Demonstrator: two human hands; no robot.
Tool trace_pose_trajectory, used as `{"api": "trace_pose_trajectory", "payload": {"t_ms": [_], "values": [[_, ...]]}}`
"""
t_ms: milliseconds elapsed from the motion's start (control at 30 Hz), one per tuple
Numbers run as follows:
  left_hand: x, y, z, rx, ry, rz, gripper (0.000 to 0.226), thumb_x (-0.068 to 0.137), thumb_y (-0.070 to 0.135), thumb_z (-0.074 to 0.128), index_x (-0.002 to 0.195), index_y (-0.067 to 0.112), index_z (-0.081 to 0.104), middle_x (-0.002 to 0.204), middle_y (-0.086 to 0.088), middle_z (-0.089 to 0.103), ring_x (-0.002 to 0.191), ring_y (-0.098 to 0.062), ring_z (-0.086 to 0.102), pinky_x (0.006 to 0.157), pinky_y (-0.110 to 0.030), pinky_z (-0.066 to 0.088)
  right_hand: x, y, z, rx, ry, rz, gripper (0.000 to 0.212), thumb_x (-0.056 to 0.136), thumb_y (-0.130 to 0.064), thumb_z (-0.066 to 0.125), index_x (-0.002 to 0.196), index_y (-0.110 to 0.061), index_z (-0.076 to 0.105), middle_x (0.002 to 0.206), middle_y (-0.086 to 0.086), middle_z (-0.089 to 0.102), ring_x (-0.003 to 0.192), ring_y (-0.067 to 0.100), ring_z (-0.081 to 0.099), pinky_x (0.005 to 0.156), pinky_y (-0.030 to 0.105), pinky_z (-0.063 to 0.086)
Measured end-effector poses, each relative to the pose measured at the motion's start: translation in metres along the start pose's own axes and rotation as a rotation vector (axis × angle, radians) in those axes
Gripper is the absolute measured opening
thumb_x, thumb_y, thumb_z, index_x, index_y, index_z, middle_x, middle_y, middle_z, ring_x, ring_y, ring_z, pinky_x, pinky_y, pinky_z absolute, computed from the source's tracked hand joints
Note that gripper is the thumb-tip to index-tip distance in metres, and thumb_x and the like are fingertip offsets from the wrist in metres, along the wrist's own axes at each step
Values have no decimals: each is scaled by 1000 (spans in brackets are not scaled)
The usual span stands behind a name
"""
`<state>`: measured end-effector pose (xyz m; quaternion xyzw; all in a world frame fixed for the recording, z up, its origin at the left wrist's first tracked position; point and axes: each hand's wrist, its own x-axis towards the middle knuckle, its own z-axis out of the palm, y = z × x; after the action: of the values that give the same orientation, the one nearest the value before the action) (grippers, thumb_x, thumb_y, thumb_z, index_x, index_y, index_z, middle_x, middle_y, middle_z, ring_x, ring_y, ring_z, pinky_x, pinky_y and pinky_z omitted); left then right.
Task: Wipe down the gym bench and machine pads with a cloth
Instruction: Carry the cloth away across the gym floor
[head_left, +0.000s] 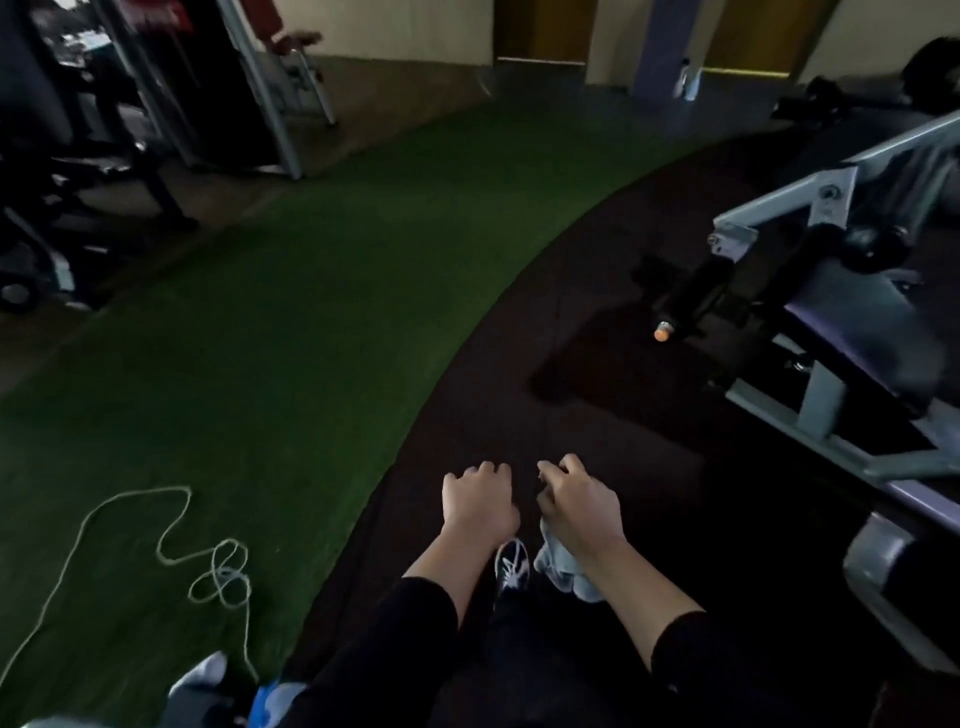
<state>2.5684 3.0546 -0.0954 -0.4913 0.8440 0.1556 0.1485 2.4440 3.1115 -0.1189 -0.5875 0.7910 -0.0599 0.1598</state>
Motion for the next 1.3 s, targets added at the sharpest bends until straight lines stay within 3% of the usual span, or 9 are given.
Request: {"api": "trace_pose_trajectory", "payload": {"t_ms": [633, 900, 1100, 1300], "values": [[500, -79, -234, 30, 12, 52, 38, 94, 29, 46, 129, 15, 47, 128, -5, 54, 118, -26, 53, 90, -41, 41, 538, 15, -106, 100, 32, 95, 39, 98, -26, 41, 136, -27, 49, 122, -3, 50, 89, 16, 61, 70, 29, 50], [728, -124, -338, 51, -20, 95, 40, 94, 30, 48, 131, 15, 46, 129, -5, 54, 119, -26, 53, 94, -41, 40, 771, 17, -150, 94, 50, 165, 38, 99, -31, 40, 136, -28, 47, 123, -6, 48, 93, 15, 61, 70, 26, 49], [886, -112, -414, 88, -41, 176, 44, 94, 30, 47, 135, 15, 44, 130, -5, 53, 119, -25, 52, 95, -41, 41, 924, 50, -197, 153, 99, 259, 34, 98, -28, 45, 131, -28, 52, 117, -6, 51, 91, 16, 61, 72, 30, 51], [1063, -62, -476, 112, -59, 243, 45, 94, 29, 48, 137, 15, 43, 131, -5, 52, 119, -26, 52, 95, -42, 40, 1085, 127, -243, 160, 129, 302, 34, 97, -28, 49, 131, -27, 53, 116, -5, 51, 91, 17, 62, 70, 28, 48]]}}
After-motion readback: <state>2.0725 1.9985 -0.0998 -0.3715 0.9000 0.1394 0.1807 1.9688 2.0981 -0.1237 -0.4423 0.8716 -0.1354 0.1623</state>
